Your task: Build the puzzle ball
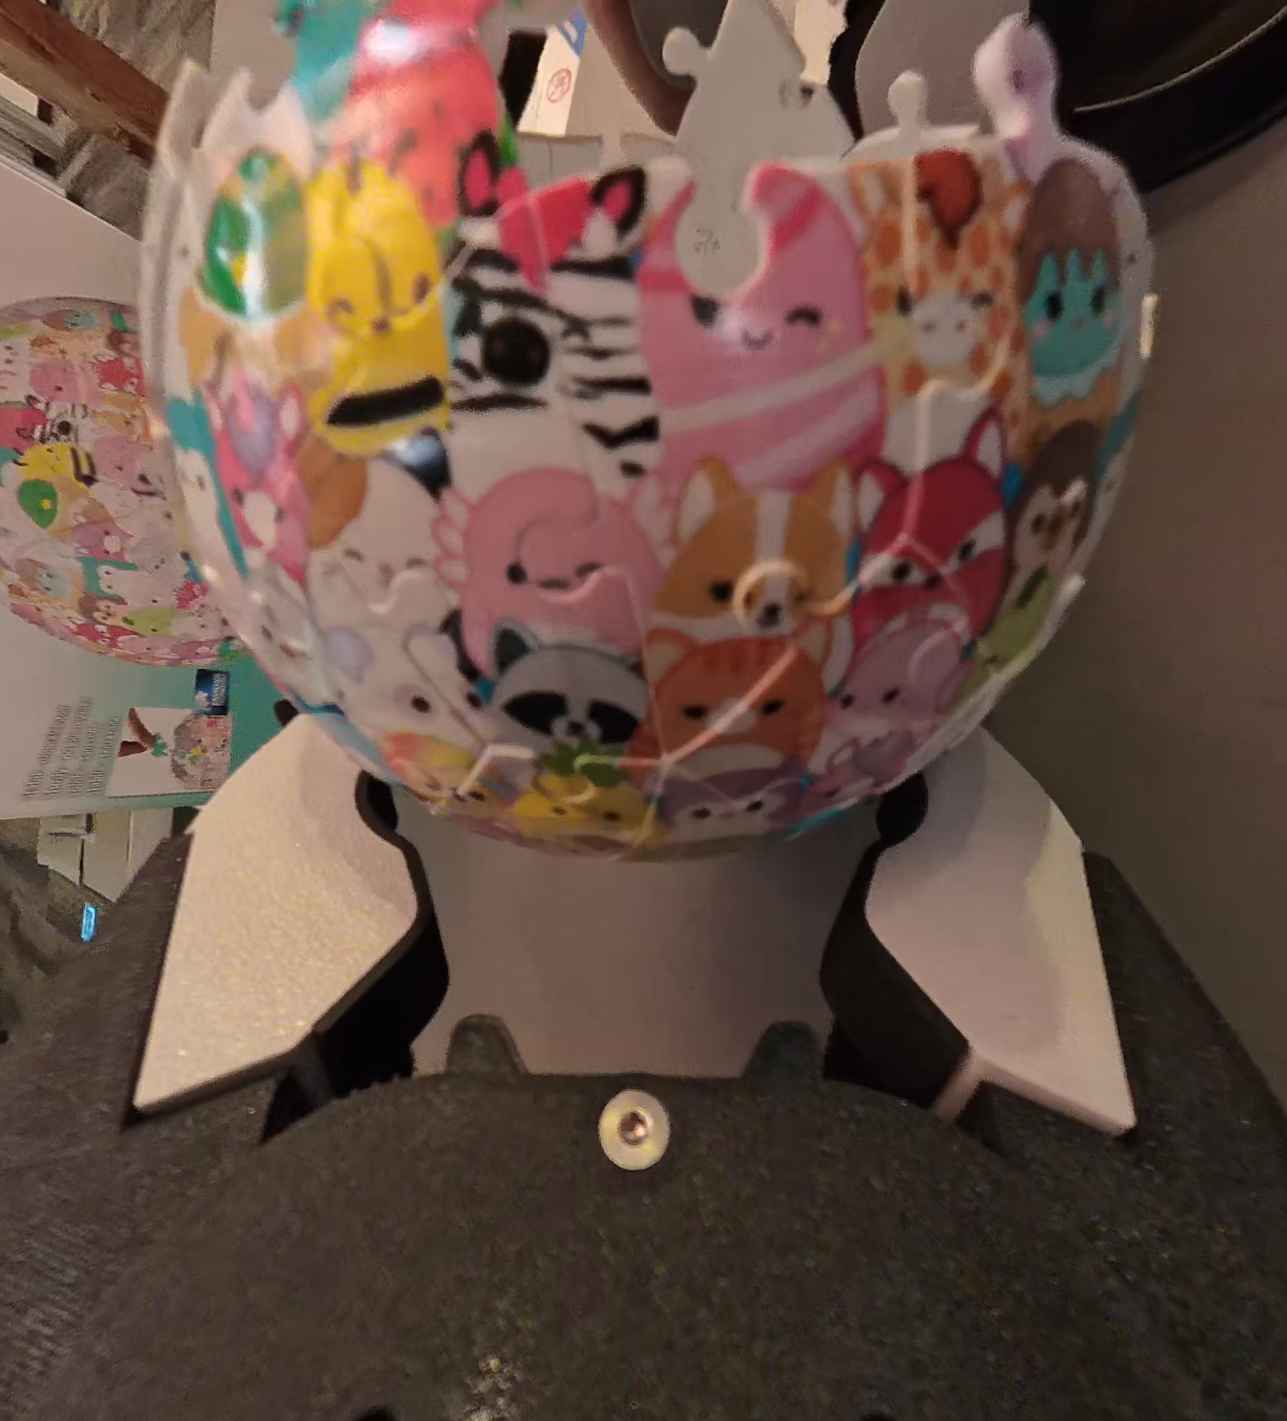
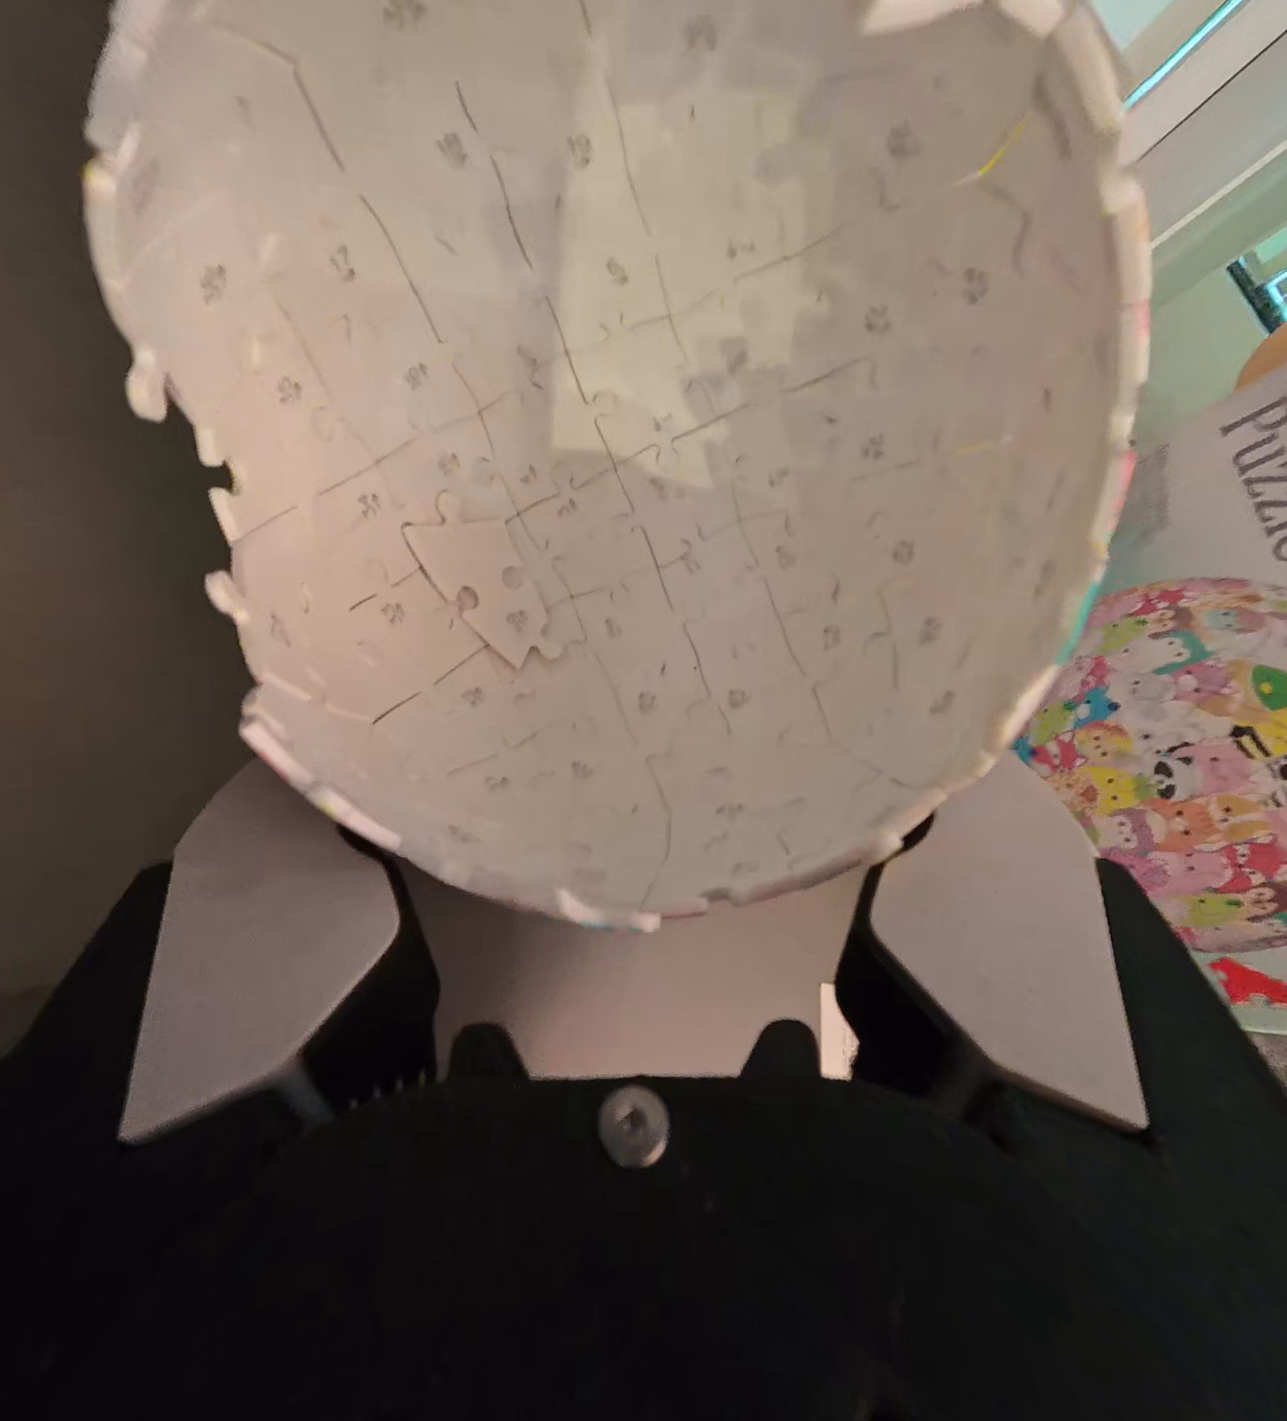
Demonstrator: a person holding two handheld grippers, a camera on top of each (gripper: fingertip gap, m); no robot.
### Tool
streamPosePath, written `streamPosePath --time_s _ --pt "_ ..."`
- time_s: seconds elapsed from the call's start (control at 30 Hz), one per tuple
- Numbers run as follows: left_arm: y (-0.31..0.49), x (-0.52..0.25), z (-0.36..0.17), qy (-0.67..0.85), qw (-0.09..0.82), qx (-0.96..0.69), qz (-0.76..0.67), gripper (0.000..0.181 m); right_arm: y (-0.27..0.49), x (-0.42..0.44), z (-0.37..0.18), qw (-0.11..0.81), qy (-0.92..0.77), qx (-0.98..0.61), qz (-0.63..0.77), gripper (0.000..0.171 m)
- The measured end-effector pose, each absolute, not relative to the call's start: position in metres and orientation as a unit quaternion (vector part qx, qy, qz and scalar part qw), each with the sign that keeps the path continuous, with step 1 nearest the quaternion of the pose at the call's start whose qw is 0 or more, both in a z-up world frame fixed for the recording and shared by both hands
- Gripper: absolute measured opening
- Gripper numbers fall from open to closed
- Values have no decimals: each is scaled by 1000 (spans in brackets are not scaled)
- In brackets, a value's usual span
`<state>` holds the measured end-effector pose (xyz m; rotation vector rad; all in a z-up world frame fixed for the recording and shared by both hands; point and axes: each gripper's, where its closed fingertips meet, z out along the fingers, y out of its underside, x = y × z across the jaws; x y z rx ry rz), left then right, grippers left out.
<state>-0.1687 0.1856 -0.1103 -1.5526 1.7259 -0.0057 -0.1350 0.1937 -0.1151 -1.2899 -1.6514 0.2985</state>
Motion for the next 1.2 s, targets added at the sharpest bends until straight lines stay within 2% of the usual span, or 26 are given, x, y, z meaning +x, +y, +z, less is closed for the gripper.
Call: streamPosePath --time_s 0.43,0.87,1.2 --pt "191 -167 -121 678 396 -620 -12 119 195 -125 -132 418 -681 -586 133 133" --pt "191 -168 -129 676 386 -628 -15 117 191 -121 -135 387 -688 -601 125 133" --pt "190 -169 -129 679 385 -625 -11 110 179 -114 -138 341 -681 -626 167 134"
